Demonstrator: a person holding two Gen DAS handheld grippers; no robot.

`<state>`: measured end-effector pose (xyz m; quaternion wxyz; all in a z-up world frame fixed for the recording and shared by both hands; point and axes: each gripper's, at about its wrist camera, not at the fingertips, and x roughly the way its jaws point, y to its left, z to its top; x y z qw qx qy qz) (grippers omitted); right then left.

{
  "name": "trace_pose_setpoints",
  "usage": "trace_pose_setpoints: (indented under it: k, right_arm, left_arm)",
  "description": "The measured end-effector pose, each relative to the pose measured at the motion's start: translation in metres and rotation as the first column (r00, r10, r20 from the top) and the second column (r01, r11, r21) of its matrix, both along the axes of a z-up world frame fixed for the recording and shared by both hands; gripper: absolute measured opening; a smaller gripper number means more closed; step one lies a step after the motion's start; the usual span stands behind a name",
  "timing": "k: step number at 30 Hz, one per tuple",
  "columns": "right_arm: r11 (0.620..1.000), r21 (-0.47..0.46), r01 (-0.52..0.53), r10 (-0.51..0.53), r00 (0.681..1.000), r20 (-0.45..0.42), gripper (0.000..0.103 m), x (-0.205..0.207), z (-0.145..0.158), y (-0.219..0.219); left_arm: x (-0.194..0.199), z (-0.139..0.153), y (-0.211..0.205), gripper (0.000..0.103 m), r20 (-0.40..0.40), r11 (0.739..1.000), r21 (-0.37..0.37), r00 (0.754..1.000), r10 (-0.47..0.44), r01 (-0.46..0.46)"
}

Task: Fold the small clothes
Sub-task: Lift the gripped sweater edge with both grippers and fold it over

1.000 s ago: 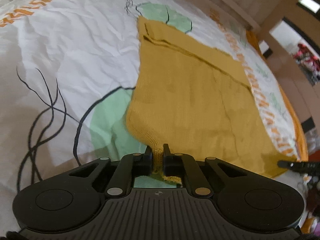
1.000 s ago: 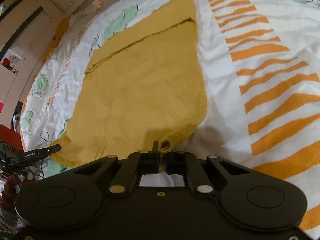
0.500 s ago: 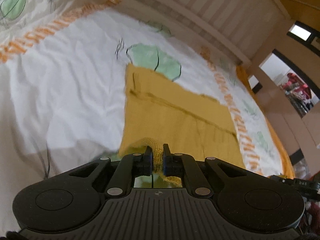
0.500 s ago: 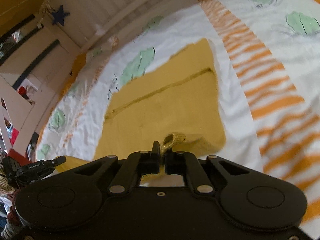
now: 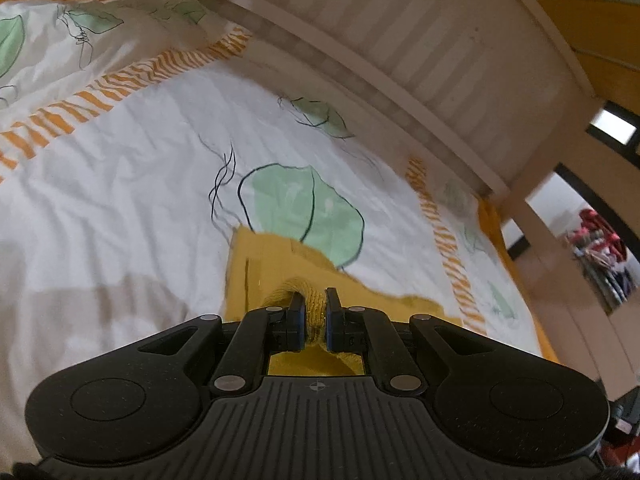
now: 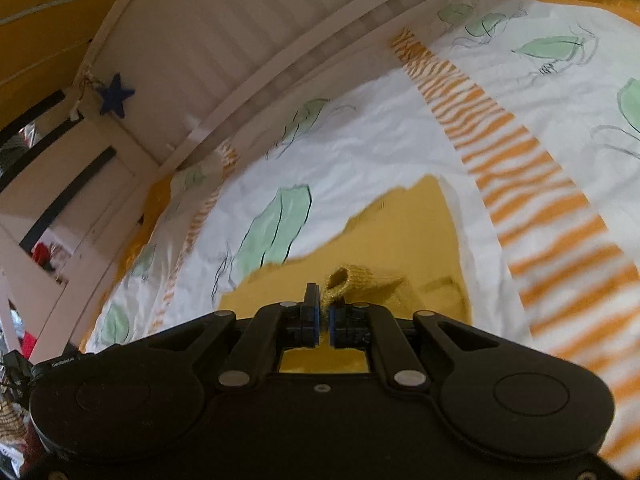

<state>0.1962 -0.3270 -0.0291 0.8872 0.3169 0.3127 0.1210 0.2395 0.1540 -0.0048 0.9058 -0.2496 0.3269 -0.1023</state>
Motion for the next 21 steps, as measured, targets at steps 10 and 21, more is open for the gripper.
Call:
trace_pose_setpoints:
  k: [10, 21]
  right_arm:
    - [0.998, -0.004, 0.06, -0.06, 0.998, -0.019, 0.011, 0.092, -0.04, -0.002]
    - [0.994, -0.015, 0.107, -0.107, 0.992, -0.067, 0.011, 0.145, -0.069, -0.003]
  left_arm:
    - [0.085, -0.036, -0.005, 0.008, -0.034, 0.999, 0.037, 0.999, 0.037, -0.036]
    - [0.137, -0.073, -0.004, 0.008, -0.096, 0.996, 0.055, 0.993, 0.076, -0.071]
